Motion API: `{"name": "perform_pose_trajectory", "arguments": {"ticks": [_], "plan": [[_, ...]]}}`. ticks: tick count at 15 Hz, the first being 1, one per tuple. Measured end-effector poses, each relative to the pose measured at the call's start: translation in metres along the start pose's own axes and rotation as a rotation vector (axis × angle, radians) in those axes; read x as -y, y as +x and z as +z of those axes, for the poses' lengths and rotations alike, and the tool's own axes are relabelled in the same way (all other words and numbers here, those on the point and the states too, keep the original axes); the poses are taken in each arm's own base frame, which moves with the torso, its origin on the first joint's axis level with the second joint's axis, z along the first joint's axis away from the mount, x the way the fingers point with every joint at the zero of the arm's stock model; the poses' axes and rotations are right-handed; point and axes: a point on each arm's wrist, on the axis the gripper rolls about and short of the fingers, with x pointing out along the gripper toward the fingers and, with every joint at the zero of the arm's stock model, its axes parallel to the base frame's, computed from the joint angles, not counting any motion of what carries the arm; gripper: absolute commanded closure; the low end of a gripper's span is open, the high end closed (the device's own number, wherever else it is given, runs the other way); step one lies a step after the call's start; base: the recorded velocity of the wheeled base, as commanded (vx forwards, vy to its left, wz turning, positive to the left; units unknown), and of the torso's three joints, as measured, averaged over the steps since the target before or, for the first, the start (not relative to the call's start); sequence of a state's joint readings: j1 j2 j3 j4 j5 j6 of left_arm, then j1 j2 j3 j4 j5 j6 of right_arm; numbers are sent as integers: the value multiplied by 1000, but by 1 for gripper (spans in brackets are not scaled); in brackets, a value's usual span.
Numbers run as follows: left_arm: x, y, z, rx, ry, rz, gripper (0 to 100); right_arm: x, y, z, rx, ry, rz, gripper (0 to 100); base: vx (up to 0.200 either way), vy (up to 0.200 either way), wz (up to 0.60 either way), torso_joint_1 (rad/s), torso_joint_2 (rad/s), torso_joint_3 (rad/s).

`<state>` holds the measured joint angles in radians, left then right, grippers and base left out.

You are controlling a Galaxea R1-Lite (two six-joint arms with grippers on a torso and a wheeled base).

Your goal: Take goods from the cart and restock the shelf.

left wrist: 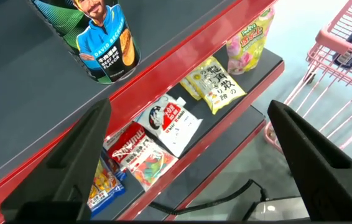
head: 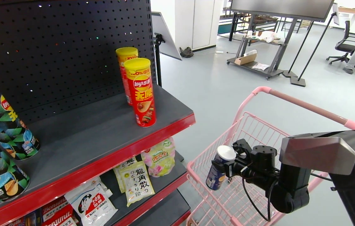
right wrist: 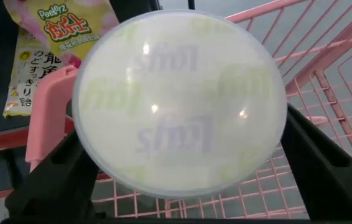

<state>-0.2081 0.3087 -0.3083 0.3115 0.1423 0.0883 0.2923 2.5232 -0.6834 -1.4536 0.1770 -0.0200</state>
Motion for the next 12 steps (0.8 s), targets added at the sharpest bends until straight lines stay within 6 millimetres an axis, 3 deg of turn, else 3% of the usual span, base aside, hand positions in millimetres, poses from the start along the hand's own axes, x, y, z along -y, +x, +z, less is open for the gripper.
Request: {"name": "perform_pose_trajectory", "arguments": {"ticks": [5, 8, 10, 12], "plan": [[0, 0, 0, 4, 12, 1, 0, -7, 8, -1, 12, 10, -20, 100, 0, 0, 0, 0, 0, 0], [0, -1, -1, 6, 12, 1, 0, -11, -1, 4, 20, -5, -56, 100, 0, 0, 0, 0, 0, 0], [0, -1, -1, 10, 11, 2, 0, -14, -18, 22, 14, -26, -77, 100, 0, 0, 0, 0, 0, 0], [0, -2, -2, 16, 16, 2, 0, -16, -42, 57, 44, -54, -122, 100, 0, 0, 0, 0, 0, 0]]}}
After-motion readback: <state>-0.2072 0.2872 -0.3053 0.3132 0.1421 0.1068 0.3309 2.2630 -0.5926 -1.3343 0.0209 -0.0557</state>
